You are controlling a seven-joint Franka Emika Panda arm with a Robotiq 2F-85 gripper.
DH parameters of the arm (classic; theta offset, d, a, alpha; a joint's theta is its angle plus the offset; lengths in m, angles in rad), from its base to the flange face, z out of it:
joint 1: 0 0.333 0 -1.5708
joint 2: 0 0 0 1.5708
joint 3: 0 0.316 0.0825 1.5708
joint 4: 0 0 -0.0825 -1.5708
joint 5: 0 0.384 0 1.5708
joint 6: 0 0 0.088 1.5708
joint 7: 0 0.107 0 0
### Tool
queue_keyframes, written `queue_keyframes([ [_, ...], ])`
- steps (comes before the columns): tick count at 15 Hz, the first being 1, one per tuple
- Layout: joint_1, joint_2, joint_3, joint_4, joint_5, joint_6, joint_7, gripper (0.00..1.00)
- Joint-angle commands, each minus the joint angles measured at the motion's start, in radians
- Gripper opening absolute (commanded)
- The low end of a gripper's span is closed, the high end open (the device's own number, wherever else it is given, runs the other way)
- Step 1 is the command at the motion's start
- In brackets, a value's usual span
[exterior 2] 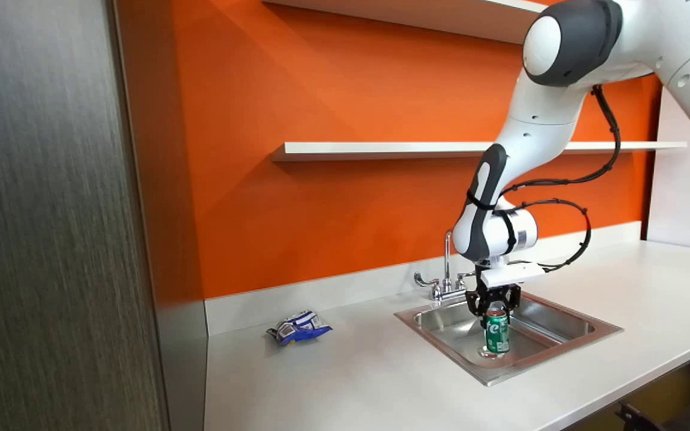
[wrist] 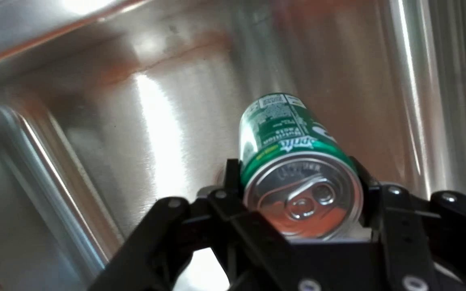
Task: Remove the can from the sink
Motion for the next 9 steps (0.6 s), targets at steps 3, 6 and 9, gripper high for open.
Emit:
queue_keyframes([
  [3,0.065,-0.232,-0.032,-0.162,-0.112,-0.075,0.054,0.38],
  [6,0.091,-0.321,-0.026,-0.212,-0.186,-0.110,0.083,0.38],
  [9,0.109,-0.388,0.003,-0.245,-0.251,-0.141,0.099,0.38],
])
